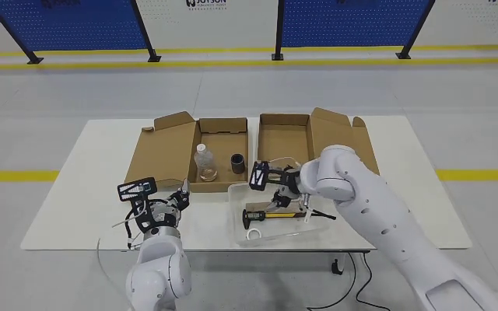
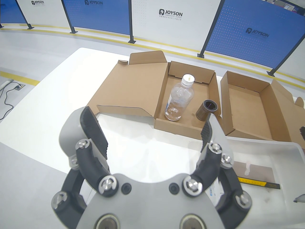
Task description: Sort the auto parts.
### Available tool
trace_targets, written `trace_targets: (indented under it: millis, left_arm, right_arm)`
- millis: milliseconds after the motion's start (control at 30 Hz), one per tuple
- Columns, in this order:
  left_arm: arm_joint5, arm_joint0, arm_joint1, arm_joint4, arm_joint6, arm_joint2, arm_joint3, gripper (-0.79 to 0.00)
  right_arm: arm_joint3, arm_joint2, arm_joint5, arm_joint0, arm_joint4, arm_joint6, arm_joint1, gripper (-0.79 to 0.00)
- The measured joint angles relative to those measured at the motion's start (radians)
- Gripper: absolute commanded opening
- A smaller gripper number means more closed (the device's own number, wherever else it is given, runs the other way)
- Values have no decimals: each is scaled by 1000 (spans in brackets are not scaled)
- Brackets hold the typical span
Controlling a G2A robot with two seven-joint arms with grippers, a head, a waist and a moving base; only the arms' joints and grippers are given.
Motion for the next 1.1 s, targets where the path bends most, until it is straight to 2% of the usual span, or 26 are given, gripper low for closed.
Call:
trace_targets:
  millis: [133, 233, 300, 367, 400, 467, 533, 600, 667, 733, 933, 1100]
  left_arm:
    - [0, 0, 0, 0, 0, 0, 0, 0]
    - [0, 0, 0, 0, 0, 0, 0, 0]
    - [0, 0, 0, 0, 0, 0, 0, 0]
    - [0, 0, 0, 0, 0, 0, 0, 0]
    - [0, 0, 0, 0, 0, 0, 0, 0]
    - [0, 0, 0, 0, 0, 0, 0, 0]
    - [0, 0, 0, 0, 0, 0, 0, 0]
    - [0, 0, 0, 0, 0, 0, 0, 0]
    - [0, 0, 0, 0, 0, 0, 0, 0]
    - [0, 0, 0, 0, 0, 0, 0, 0]
    - [0, 0, 0, 0, 0, 0, 0, 0]
    - [0, 0, 0, 0, 0, 0, 0, 0]
  right_arm:
    - [49, -82, 28, 50, 23, 27, -25, -15]
    - [95, -118, 15, 69, 52, 12, -41, -243]
    - [120, -141, 7, 82, 51, 7, -50, -329]
    - [145, -173, 4, 98, 42, 4, -60, -376]
    - [157, -185, 2, 103, 43, 2, -64, -345]
    - [183, -209, -8, 115, 38, -8, -73, -191]
    - [207, -234, -18, 124, 12, -18, -81, -274]
    - [227, -251, -29, 125, 5, -30, -89, -249]
    - [253, -270, -40, 128, -9, -43, -97, -299]
    - [277, -283, -53, 130, -12, -61, -106, -296]
    - [345, -320, -99, 145, -15, -101, -132, -379]
    - [405, -358, -126, 163, -31, -127, -161, -403]
